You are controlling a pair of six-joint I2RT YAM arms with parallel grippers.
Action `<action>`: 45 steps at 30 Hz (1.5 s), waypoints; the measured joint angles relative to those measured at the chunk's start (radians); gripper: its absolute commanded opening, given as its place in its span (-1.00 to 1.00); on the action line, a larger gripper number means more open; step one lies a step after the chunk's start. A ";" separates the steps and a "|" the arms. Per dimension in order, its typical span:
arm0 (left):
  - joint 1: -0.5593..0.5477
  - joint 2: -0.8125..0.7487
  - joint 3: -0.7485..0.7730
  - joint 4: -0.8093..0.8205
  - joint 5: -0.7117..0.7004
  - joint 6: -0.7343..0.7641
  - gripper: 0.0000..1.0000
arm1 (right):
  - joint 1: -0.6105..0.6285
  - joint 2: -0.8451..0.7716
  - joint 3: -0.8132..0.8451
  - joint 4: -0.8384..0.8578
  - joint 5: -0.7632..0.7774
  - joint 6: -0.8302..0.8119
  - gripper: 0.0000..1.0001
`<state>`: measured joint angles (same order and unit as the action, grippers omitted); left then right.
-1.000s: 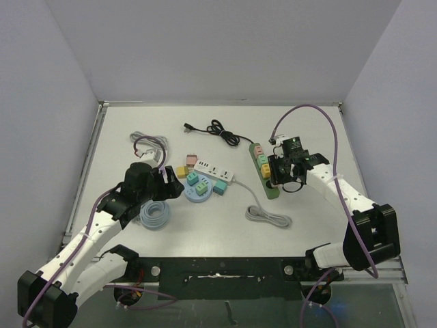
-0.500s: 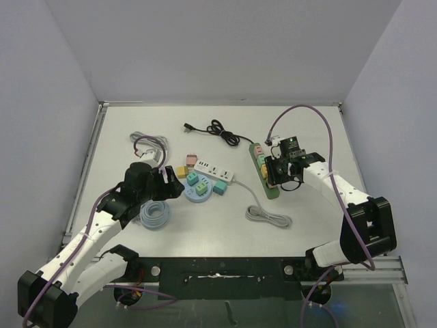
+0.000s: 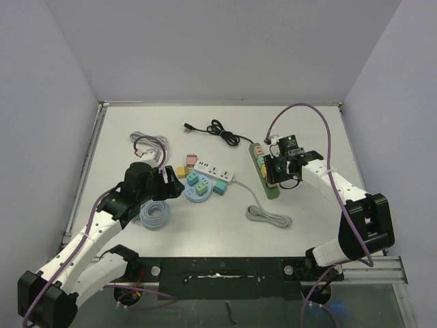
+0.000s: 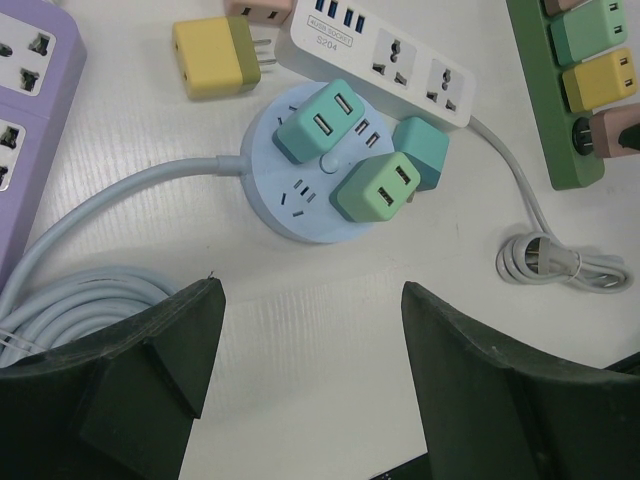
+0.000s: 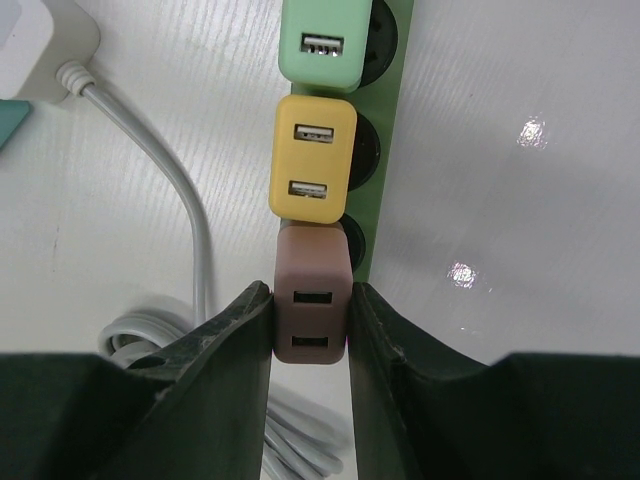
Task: Insert the plug
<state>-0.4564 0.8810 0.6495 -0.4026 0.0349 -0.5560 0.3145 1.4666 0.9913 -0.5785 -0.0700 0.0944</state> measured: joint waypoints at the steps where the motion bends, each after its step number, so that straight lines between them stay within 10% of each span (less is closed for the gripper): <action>1: 0.000 0.000 0.000 0.000 0.000 0.000 0.39 | 0.000 0.006 0.005 -0.002 0.002 0.003 -0.98; 22: 0.000 0.000 0.000 0.002 0.000 0.000 0.39 | 0.077 0.013 -0.031 0.058 0.133 0.069 -0.89; 32: 0.004 -0.001 0.000 0.003 0.000 0.000 0.39 | 0.071 0.022 -0.011 0.024 0.154 0.151 0.00; 45: 0.042 -0.003 0.000 0.003 0.000 0.000 0.39 | 0.059 0.013 0.023 -0.054 0.136 0.172 -0.15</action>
<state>-0.4149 0.8780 0.6495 -0.3996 0.0349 -0.5560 0.3733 1.4799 1.0145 -0.6327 0.0662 0.2668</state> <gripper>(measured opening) 0.695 0.484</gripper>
